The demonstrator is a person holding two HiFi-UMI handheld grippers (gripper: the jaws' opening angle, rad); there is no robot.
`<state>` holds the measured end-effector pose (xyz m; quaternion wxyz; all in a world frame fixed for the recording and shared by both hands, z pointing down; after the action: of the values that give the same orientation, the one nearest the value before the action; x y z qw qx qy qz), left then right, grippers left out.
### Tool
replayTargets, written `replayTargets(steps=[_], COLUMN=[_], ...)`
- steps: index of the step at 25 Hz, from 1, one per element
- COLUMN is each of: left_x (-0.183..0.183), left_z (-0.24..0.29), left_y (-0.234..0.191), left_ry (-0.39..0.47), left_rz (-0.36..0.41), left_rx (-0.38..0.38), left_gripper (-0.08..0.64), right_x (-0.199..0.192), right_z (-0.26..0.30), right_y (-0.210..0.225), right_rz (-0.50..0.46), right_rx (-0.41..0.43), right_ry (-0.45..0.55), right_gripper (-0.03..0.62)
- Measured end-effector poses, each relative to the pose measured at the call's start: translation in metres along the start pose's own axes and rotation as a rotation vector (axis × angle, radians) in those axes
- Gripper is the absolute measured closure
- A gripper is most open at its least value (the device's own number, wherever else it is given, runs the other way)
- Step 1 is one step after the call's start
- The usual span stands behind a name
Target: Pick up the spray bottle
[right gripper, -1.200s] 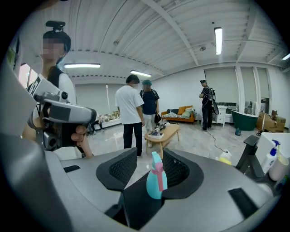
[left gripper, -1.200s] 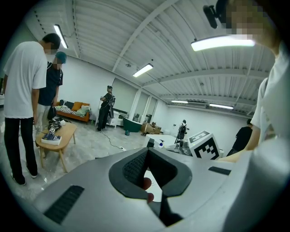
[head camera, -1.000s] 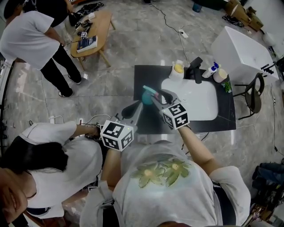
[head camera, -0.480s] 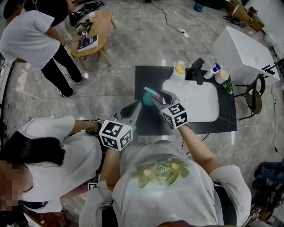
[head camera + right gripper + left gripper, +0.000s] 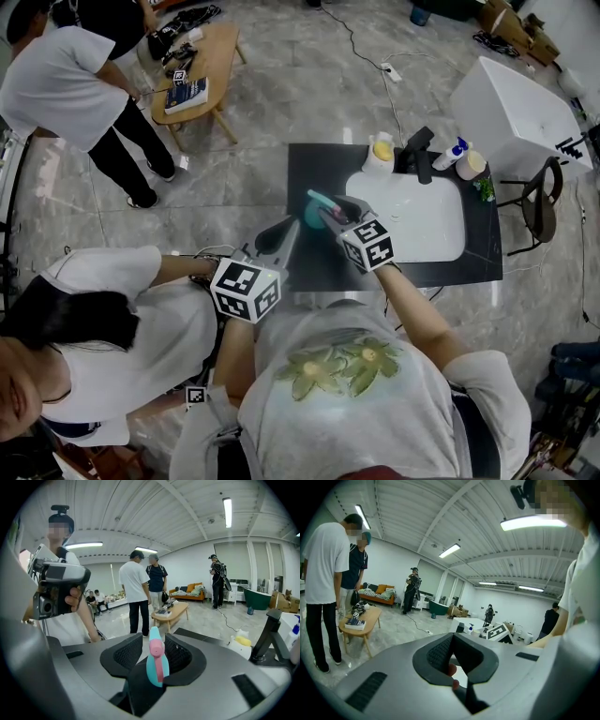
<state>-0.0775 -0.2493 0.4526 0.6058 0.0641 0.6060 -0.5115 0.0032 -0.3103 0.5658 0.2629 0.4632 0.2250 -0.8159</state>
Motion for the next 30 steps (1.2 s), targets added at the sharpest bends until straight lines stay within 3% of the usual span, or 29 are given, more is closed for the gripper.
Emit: replayTargets(steps=[9, 17, 30], left_x=[-0.0019, -0.0035, -0.0012], left_z=[-0.0024, -0.0041, -0.0043], left_y=[-0.0038, -0.0053, -0.0072], left_ry=[-0.006, -0.016, -0.012], left_rz=[-0.006, -0.004, 0.008], left_rx=[0.008, 0.006, 0.008], left_gripper=[0.552, 0.552, 0.552], right_x=[-0.0089, -0.0056, -0.0051], right_z=[0.0076, 0.0089, 0.0058], right_y=[0.0001, 0.0006, 0.0032], right_rz=[0.017, 0.012, -0.007], right_rx=[0.0, -0.014, -0.005], right_ry=[-0.014, -0.002, -0.013], right_gripper=[0.445, 0.511, 0.52])
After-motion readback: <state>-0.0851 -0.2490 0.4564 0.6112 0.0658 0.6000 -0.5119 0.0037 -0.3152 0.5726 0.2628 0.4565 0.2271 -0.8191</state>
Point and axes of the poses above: the fingertips, and each gripper's own axes: z forward along the fingers, y to its right, x out of its top, the point moved 1 cm from there along -z, backward along the fingers, and after that the axes turned 15 degrees about -z, right-handed, at the moved point
